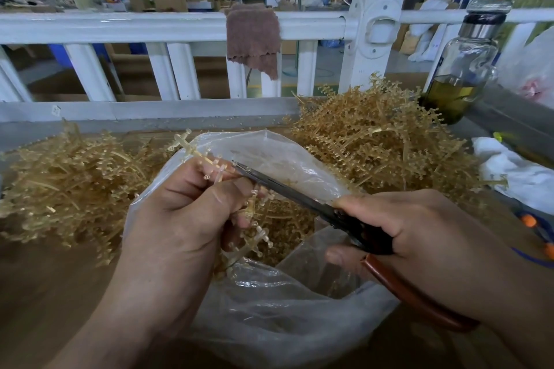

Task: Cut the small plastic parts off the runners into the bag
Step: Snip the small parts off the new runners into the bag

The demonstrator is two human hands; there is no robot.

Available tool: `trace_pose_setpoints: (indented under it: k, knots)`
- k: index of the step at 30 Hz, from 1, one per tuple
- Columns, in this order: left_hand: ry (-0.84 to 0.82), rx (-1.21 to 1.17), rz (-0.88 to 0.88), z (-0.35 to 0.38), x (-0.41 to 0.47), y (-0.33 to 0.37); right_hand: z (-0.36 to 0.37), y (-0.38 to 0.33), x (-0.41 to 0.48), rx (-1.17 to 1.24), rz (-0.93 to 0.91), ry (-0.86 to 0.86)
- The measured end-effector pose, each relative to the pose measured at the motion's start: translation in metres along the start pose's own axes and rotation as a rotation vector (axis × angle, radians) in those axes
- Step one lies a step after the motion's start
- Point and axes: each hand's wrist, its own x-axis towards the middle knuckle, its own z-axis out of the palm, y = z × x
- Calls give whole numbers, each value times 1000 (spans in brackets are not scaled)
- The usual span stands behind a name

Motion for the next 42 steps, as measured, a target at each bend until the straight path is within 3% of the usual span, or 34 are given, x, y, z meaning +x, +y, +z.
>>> trace_pose_setpoints:
  k: [42]
  knots:
    - [10,40,-4,4,-1,1,2,1,0,8,2,2]
